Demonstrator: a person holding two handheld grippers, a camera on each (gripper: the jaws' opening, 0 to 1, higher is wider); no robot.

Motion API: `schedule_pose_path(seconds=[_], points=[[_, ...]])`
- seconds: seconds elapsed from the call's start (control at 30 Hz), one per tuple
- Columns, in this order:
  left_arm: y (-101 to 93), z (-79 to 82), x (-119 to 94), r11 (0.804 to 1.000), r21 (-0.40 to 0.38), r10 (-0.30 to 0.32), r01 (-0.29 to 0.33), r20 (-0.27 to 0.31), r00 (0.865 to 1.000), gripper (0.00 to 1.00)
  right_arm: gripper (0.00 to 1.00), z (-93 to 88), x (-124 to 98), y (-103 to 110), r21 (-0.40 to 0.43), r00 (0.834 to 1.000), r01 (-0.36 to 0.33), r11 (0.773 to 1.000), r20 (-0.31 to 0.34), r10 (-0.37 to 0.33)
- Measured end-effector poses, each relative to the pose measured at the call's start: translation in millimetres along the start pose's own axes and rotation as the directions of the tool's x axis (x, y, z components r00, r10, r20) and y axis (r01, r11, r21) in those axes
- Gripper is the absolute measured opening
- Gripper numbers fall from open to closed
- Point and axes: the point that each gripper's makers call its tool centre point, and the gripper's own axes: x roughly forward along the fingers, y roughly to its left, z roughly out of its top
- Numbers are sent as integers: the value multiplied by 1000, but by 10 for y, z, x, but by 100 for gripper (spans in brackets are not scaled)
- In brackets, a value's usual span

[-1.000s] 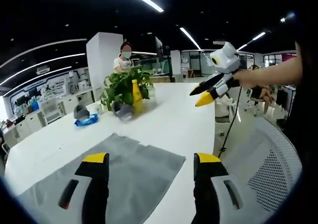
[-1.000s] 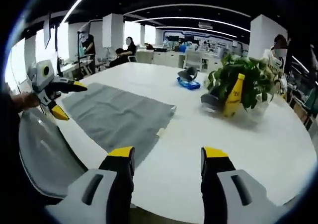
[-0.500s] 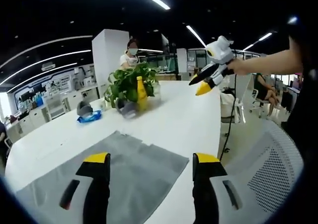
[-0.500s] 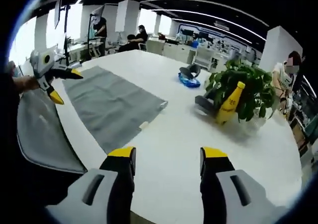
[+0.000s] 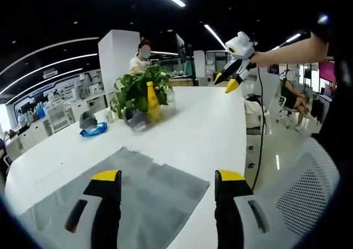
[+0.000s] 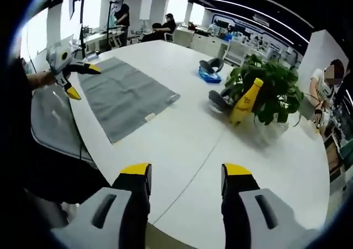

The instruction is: Fold the towel on the table until its edges align and the towel forms a compact rectangular stack.

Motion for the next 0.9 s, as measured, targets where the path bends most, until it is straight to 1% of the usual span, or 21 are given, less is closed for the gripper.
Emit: schedule_pose_path(seconds=[0.07, 0.1, 0.17, 0.2, 0.3, 0.37, 0.47, 0.57, 0.7, 0.73, 0.77, 0.8, 0.83, 0.87, 0.9], points=[[9, 31, 52, 1000, -14, 7, -7, 17, 1000, 70, 49, -9, 31, -57, 39, 1000, 6, 999, 18, -7], [10, 33, 79, 1000, -16, 8, -8, 20, 1000, 70, 49, 12, 70, -79, 71, 999, 14, 997, 42, -17], [-1, 20, 139, 1000, -21, 4, -4, 20, 1000, 70, 48, 44, 159, -84, 118, 997, 2, 993, 77, -11], [-17, -7, 186, 1000, -21, -4, 4, 10, 1000, 70, 48, 67, 226, -64, 143, 995, -10, 990, 95, -4], [-44, -51, 277, 1000, 1, -13, 13, -4, 1000, 70, 47, 129, 367, -13, 145, 993, -18, 989, 119, 0], [-47, -54, 348, 999, 23, -23, 22, 9, 1000, 70, 45, 208, 475, 17, 141, 989, -18, 990, 150, -3], [-34, -84, 450, 999, 31, -36, 36, 6, 999, 67, 43, 342, 643, 68, 171, 981, -43, 984, 193, 9], [-15, -113, 532, 997, 61, -40, 39, 14, 999, 64, 43, 551, 835, 125, 201, 968, -81, 976, 247, 30], [40, -173, 627, 998, 55, -15, 14, 18, 1000, 62, 42, 804, 1026, 250, 179, 956, -138, 974, 282, 84], [73, -210, 645, 999, 35, 7, -7, 22, 1000, 63, 42, 870, 1087, 293, 162, 954, -152, 975, 282, 102], [85, -246, 650, 1000, 17, 19, -19, 26, 999, 63, 42, 908, 1128, 312, 148, 953, -156, 977, 281, 109], [78, -320, 650, 1000, 3, 21, -21, 20, 1000, 63, 42, 963, 1183, 335, 134, 952, -159, 978, 282, 116], [59, -381, 649, 1000, -9, 17, -17, 6, 1000, 63, 42, 1000, 1223, 351, 129, 951, -165, 978, 283, 123], [20, -451, 658, 1000, -1, -8, 8, -27, 1000, 63, 42, 1034, 1259, 367, 125, 950, -172, 977, 283, 131], [-30, -489, 678, 998, 48, -39, 41, -43, 998, 62, 42, 1070, 1328, 368, 117, 949, -178, 977, 284, 139]])
